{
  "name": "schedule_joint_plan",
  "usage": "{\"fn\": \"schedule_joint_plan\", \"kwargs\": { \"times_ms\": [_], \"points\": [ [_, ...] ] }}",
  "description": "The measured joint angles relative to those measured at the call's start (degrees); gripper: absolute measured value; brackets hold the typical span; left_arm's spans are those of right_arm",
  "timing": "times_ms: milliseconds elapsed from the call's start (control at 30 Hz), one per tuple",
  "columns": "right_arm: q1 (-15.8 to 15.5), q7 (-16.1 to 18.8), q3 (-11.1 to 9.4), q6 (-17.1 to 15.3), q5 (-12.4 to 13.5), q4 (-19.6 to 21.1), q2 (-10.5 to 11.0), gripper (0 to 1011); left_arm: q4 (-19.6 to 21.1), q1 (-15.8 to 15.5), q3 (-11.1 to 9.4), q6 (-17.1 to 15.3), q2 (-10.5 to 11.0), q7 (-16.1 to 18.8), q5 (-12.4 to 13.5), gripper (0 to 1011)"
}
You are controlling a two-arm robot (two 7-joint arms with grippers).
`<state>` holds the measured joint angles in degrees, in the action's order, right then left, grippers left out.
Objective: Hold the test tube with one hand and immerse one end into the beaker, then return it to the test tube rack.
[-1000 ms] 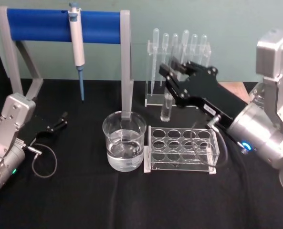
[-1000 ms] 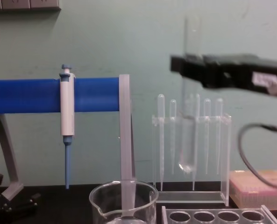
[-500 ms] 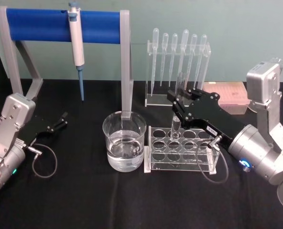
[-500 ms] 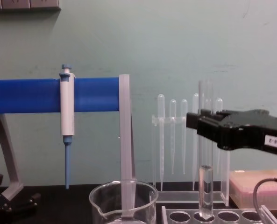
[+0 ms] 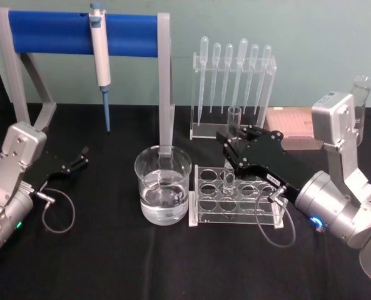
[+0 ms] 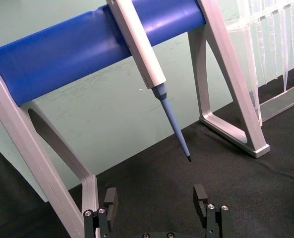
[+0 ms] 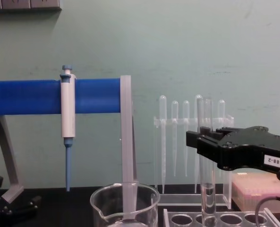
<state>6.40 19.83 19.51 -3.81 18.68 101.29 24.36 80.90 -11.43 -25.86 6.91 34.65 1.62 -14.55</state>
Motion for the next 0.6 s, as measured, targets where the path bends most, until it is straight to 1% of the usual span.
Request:
{"fn": "schedule_joint_plan", "kwargs": {
  "times_ms": [133,367,600],
  "points": [
    [-0.12,0.00,0.11,-0.09,-0.46,-0.57,-0.24,227,0.00,0.00,0.00,0.00,0.00,0.00,0.00,1000],
    [-0.14,0.49,0.85,0.40,-1.51,-3.04,-0.78,227,0.00,0.00,0.00,0.00,0.00,0.00,0.00,1000],
    [0.55,1.34,1.49,0.45,-2.54,-4.89,-0.83,227,0.00,0.00,0.00,0.00,0.00,0.00,0.00,1000]
  ]
}}
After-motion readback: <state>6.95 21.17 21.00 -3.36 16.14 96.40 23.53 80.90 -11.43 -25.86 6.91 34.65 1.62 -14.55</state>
